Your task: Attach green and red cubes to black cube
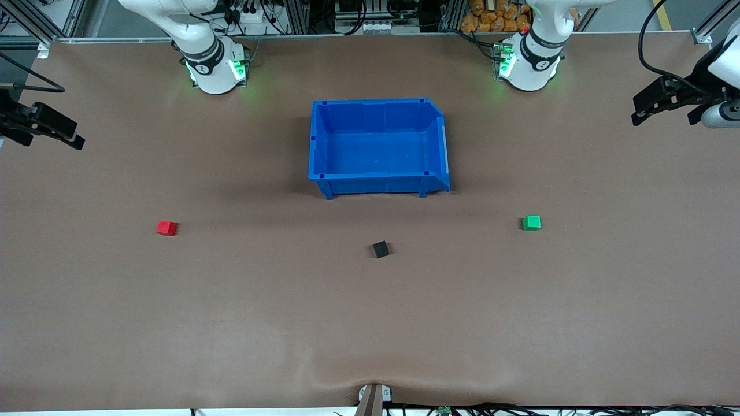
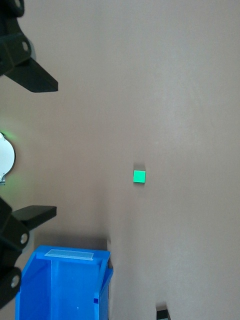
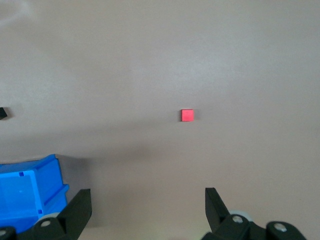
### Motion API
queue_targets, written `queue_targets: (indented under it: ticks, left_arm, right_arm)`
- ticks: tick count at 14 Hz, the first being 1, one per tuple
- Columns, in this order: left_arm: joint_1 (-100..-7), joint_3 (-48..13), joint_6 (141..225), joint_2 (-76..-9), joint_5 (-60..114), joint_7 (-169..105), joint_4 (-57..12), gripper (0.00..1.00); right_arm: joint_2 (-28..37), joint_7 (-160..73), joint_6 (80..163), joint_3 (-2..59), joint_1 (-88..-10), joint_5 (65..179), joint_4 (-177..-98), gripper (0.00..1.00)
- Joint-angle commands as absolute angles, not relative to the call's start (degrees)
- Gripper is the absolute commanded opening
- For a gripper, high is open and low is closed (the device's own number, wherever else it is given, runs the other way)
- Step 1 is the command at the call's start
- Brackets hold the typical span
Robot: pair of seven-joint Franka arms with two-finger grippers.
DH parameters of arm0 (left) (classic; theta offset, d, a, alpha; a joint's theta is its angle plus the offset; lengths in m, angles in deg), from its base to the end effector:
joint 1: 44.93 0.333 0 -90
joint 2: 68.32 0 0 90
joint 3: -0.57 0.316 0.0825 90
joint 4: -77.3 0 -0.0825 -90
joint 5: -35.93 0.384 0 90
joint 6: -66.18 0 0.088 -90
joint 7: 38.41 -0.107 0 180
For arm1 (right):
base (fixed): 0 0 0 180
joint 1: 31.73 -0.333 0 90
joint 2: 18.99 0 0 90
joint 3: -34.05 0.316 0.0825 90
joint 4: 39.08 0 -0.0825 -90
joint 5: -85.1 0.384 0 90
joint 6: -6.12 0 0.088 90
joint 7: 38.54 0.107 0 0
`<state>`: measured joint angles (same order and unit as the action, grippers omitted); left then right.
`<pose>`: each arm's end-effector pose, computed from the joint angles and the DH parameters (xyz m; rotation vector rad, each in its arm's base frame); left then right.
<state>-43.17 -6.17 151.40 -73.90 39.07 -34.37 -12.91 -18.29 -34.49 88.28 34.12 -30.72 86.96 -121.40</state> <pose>0.5136 -0.0420 0.6674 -3.0764 0.0170 -0.0228 0.5438 -0.0051 0.6683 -3.1070 0.1289 0.0247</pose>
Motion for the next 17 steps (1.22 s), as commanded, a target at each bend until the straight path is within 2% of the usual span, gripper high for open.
queue_targets:
  ticks: [1,17]
  left_arm:
    - [-42.6,-7.7,150.4,-74.0,38.8,-35.3,-12.7,1.0]
    - [-42.6,-8.6,148.4,-73.7,38.7,-35.2,-13.8,1.0]
  right_arm:
    - [-20.0,-38.1,87.8,32.4,-31.4,88.0,-123.4,1.0]
    - [-19.8,-38.1,87.1,32.2,-31.3,88.0,-123.2,1.0]
